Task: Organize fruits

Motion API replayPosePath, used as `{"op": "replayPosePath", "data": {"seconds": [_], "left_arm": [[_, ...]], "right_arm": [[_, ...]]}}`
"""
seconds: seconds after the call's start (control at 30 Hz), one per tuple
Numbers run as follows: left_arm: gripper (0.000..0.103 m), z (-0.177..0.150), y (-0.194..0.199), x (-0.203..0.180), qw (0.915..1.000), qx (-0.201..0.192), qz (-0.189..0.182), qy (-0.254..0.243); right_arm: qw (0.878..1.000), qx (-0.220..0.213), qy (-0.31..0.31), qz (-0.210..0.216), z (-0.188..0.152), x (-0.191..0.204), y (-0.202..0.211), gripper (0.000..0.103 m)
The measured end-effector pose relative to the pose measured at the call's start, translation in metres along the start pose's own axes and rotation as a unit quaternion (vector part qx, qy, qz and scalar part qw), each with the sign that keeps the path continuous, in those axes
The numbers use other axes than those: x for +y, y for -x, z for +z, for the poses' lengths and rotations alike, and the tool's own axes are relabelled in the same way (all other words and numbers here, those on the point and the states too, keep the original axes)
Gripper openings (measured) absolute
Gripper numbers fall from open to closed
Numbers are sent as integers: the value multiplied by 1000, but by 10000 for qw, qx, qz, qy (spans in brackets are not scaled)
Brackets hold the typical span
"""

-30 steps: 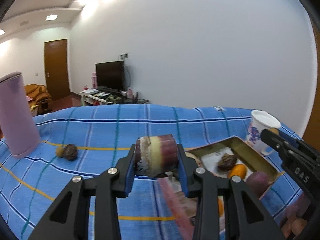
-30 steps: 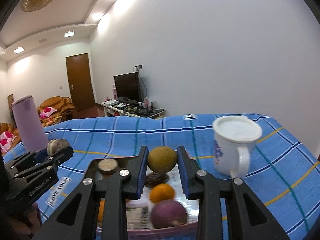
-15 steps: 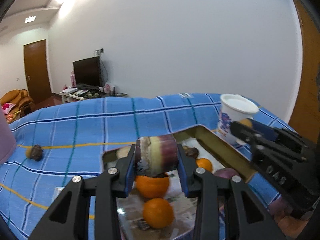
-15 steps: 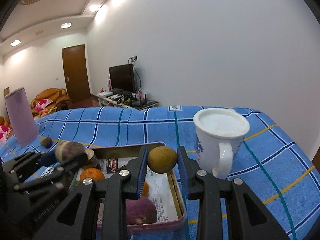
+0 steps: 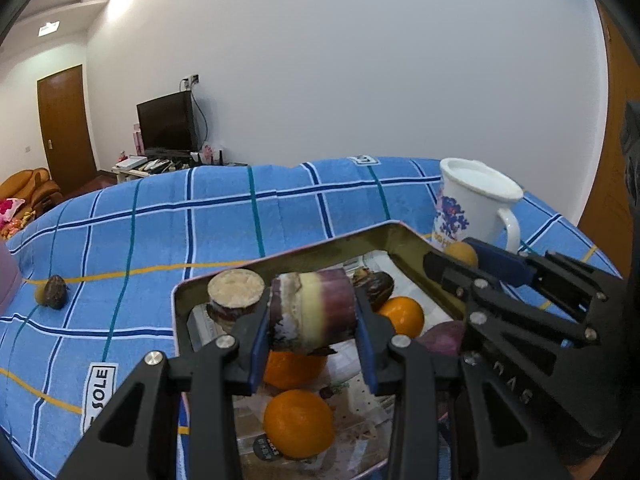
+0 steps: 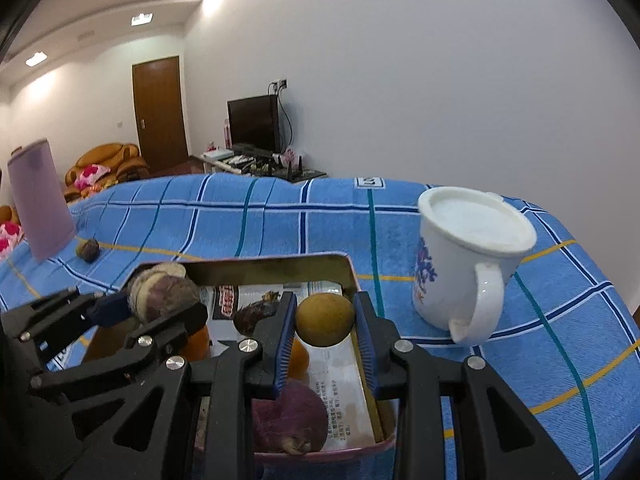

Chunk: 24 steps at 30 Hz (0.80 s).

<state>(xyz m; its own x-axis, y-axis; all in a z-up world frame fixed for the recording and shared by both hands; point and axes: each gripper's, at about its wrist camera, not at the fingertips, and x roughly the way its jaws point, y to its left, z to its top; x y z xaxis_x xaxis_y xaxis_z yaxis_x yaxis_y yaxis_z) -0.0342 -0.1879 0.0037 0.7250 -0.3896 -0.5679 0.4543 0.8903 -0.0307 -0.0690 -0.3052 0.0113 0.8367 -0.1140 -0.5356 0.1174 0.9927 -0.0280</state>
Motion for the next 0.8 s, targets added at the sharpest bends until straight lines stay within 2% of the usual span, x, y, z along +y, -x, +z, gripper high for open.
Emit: {"op": "replayPosePath", "data": {"seconds": [0.43, 0.8], "left_arm": [[39, -1, -8, 4, 9997, 217, 80, 69], [39, -1, -8, 7, 9996, 233, 160, 98]], "right_arm": [[9997, 200, 19, 169, -1, 2, -9, 32], [9966, 531, -152, 617, -3, 1, -22, 32]]}}
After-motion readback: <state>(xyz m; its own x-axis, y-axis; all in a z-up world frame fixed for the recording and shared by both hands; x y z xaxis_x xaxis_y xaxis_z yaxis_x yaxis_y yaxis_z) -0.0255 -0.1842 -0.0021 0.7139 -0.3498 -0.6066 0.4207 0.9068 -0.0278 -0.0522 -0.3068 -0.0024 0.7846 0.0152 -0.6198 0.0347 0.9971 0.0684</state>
